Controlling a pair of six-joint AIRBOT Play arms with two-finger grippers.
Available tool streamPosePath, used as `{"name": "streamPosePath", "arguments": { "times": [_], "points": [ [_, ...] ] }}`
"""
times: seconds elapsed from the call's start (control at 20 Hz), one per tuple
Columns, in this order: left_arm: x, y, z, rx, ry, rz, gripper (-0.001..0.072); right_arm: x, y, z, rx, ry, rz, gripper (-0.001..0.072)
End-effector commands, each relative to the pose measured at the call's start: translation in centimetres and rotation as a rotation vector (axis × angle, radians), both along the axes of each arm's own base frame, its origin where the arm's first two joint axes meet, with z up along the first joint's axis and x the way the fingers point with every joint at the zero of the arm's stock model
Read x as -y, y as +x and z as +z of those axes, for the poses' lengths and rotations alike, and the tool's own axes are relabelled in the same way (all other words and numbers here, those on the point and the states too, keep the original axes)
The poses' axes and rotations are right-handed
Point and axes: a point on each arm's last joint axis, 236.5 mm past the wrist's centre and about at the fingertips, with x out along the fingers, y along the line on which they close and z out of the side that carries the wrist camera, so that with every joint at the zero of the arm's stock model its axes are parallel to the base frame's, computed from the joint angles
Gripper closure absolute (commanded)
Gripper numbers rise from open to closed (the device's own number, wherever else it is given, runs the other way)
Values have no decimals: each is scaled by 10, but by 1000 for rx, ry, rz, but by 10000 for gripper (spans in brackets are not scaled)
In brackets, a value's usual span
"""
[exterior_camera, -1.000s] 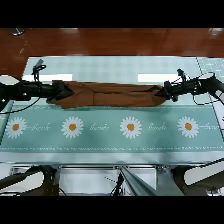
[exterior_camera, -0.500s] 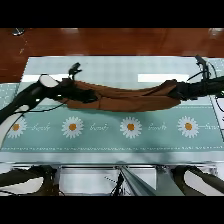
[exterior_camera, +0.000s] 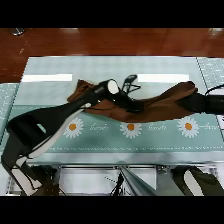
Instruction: Fold the shirts.
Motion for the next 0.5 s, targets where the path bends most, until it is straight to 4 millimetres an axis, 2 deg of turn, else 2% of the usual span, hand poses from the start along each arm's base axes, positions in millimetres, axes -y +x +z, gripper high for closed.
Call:
{"name": "streamPosePath", "arguments": {
  "times": [0.0, 0.05, 0.1, 0.15, 0.25, 0.3, 0.35, 0.45],
  "points": [
    [40, -63, -11, -32, -8, -173, 689, -10, -7, 11, 21, 39, 15, 689],
    [40, -67, -9, -37, -9, -187, 688, -11, -7, 12, 22, 44, 18, 689],
    [37, -62, -3, -38, -14, -179, 688, -13, -8, 13, 24, 49, 19, 689],
    [28, -48, 7, -33, -23, -156, 688, -14, -8, 14, 24, 58, 22, 689],
    [-4, 0, 33, -13, -47, -71, 688, -23, -10, 20, 24, 101, 41, 689],
    [-29, 30, 46, 12, -52, -24, 689, -31, -13, 26, 26, 142, 58, 689],
    [-63, 60, 58, 13, -49, 42, 688, -39, -14, 34, 35, 183, 72, 689],
    [-136, 102, 87, 0, -55, 147, 689, -53, -11, 45, 71, 221, 102, 690]
  ]
}}
